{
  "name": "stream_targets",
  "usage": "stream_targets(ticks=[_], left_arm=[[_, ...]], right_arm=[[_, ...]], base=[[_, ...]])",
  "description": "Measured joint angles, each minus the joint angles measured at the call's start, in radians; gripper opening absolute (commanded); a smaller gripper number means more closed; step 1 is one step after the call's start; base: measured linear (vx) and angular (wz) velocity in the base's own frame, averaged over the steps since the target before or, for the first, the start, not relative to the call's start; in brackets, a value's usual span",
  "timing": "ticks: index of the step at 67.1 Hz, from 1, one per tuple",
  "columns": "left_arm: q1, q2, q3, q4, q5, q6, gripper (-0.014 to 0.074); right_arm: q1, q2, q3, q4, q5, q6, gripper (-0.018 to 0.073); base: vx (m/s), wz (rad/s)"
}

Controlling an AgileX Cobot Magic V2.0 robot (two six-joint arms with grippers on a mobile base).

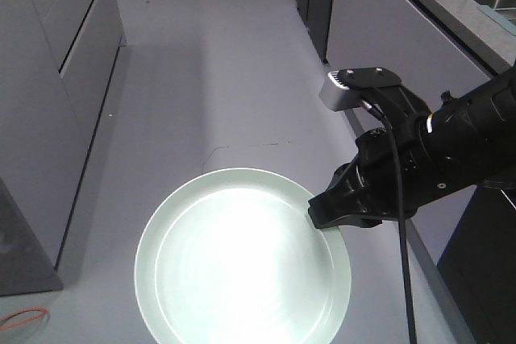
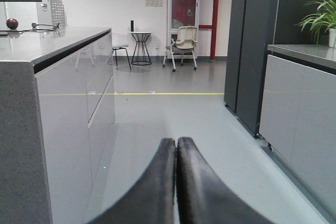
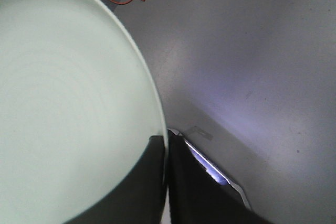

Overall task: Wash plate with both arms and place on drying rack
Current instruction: 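Drive the base backward away from the counter holding the plate, then drive the base along the aisle with the plate in the right gripper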

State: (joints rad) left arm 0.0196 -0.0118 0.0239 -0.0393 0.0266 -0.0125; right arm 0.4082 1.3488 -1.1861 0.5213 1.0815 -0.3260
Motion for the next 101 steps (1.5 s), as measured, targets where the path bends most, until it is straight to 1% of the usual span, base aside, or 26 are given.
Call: stream_targets(ticks=[101], left_arm=[[0.0,0.0,0.0,0.0,0.0,0.0,-0.0006]], right_arm=[[0.0,0.0,0.0,0.0,0.0,0.0,-0.0001]], base=[[0.08,0.04]])
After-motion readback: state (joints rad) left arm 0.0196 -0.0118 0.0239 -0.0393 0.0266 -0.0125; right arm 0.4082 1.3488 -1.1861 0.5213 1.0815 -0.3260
